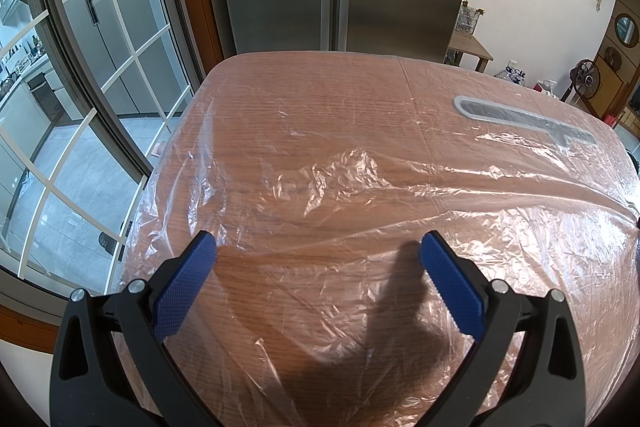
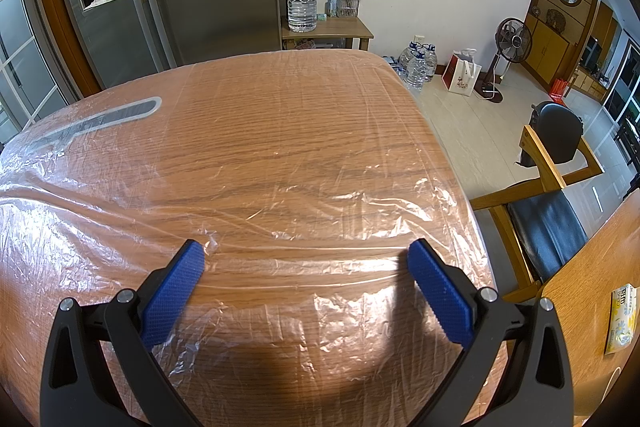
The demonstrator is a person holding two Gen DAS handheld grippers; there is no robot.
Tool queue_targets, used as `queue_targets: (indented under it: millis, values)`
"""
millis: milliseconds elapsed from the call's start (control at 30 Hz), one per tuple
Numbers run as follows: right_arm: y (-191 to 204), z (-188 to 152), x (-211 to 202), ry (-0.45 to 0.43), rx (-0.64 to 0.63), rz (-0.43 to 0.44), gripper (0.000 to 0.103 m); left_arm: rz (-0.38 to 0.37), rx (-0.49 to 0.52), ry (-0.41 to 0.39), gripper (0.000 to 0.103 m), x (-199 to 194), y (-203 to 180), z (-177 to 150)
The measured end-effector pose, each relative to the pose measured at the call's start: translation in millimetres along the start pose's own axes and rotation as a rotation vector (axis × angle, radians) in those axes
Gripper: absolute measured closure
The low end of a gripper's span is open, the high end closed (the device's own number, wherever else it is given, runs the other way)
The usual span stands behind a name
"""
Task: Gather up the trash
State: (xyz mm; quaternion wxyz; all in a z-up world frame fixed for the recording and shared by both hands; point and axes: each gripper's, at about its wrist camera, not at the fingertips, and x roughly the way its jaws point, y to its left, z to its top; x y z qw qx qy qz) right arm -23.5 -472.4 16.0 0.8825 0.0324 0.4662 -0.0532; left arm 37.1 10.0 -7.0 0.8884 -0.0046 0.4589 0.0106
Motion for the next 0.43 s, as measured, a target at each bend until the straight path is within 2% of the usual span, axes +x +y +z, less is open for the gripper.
queue_targets:
  millis: [433]
  values:
    - [0.3,0.0,0.0,0.000,0.000,0.000,0.004,0.003,-0.003,0.000,0.002,0.0,0.8,1.4]
